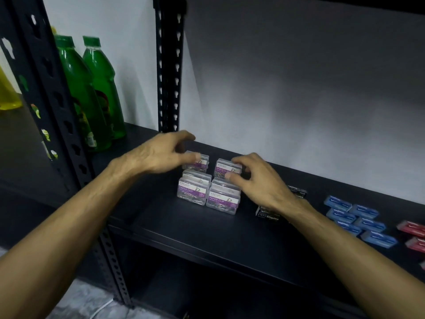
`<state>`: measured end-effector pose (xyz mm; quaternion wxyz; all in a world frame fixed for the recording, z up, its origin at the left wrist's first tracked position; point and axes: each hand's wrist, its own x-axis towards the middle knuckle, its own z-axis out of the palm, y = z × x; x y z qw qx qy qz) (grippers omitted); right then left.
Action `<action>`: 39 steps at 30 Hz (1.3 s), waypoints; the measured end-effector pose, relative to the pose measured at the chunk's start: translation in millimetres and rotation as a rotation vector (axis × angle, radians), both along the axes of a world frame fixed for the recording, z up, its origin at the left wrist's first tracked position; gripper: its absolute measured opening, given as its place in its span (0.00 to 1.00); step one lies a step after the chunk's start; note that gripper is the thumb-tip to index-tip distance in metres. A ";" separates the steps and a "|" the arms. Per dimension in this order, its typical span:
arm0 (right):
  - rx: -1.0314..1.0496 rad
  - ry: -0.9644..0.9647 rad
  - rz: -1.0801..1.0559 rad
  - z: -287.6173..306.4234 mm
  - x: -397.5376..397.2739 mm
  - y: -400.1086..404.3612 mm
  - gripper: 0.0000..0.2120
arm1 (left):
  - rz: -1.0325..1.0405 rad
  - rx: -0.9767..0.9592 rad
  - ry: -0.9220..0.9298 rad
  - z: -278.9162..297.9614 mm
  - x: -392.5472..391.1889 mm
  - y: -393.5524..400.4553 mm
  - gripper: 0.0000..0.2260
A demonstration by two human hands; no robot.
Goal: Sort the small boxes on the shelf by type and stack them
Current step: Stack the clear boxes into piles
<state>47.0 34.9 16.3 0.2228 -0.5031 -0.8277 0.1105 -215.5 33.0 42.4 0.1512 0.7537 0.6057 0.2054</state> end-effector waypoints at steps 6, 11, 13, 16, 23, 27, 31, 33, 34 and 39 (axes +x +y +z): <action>-0.025 -0.009 -0.002 5.6 -12.4 34.6 0.19 | 0.042 -0.052 -0.070 -15.3 6.8 41.4 0.18; -0.173 -0.081 0.022 -1.0 -18.6 54.5 0.17 | -0.056 -0.165 -0.076 -33.2 13.6 60.9 0.14; -0.202 -0.057 0.032 -4.7 -18.2 57.5 0.17 | -0.099 -0.184 -0.109 -34.7 17.9 62.4 0.13; -0.219 -0.031 0.052 -6.5 -16.5 57.9 0.16 | -0.139 -0.202 -0.109 -34.0 20.8 63.1 0.13; -0.251 -0.013 0.073 -3.7 -12.0 45.7 0.16 | -0.203 -0.271 -0.076 -29.6 20.3 57.6 0.12; -0.248 -0.020 0.090 -1.6 -11.7 36.1 0.17 | -0.224 -0.299 -0.064 -29.8 17.6 54.4 0.13; -0.253 -0.021 0.095 -0.7 -10.2 30.2 0.17 | -0.237 -0.321 -0.067 -27.4 19.4 48.3 0.13; -0.248 -0.028 0.097 -0.4 -9.7 28.2 0.17 | -0.245 -0.329 -0.070 -26.2 19.6 45.7 0.13; -0.248 -0.032 0.098 -0.3 -9.7 27.3 0.17 | -0.249 -0.330 -0.069 -25.8 19.4 45.0 0.13; -0.254 -0.033 0.100 -0.7 -9.2 23.8 0.17 | -0.263 -0.334 -0.059 -26.7 17.0 44.1 0.13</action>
